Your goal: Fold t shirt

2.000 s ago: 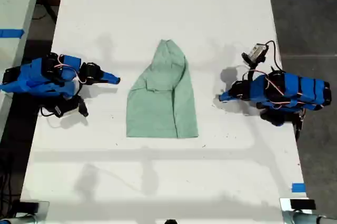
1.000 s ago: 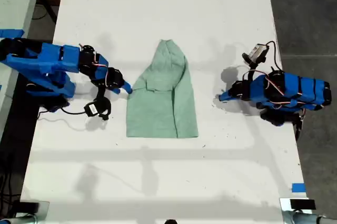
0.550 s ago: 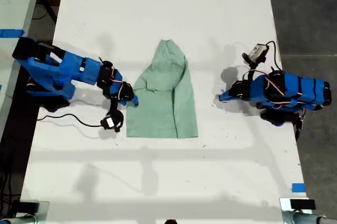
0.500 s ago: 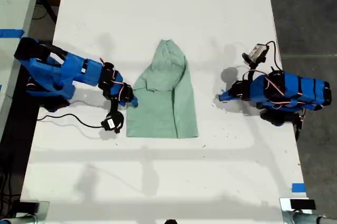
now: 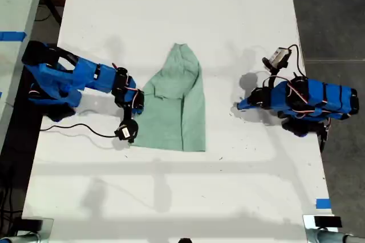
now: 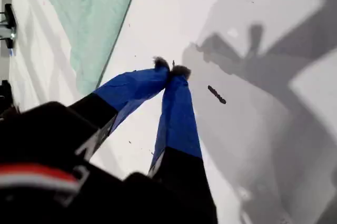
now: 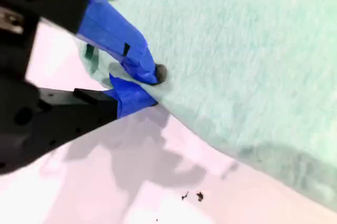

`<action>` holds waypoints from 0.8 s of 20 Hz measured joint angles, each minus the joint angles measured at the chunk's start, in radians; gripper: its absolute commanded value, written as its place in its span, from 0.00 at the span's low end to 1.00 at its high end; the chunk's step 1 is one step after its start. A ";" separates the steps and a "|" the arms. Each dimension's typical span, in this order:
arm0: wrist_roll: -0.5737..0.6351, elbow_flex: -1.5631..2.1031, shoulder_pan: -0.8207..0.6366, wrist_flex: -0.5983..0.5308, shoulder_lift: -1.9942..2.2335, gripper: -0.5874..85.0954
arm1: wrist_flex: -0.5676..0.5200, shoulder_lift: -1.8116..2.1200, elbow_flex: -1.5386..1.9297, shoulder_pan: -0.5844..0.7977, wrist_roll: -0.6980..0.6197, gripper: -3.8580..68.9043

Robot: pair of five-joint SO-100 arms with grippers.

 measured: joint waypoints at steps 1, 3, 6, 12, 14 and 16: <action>0.000 -0.009 -0.009 0.029 0.003 0.01 | 0.000 0.000 0.000 0.000 0.000 0.08; 0.000 -0.063 -0.023 0.121 0.005 0.01 | 0.000 0.000 0.000 0.000 0.000 0.08; 0.008 -0.179 -0.032 0.250 0.041 0.01 | 0.000 0.000 0.000 0.000 0.000 0.08; 0.123 -0.430 -0.103 0.376 -0.028 0.01 | 0.000 0.000 0.000 0.000 0.000 0.08; 0.152 -0.581 -0.103 0.400 -0.155 0.01 | 0.000 0.000 0.000 0.000 0.000 0.08; 0.178 -0.815 -0.103 0.474 -0.356 0.14 | 0.000 0.000 0.000 0.000 0.000 0.08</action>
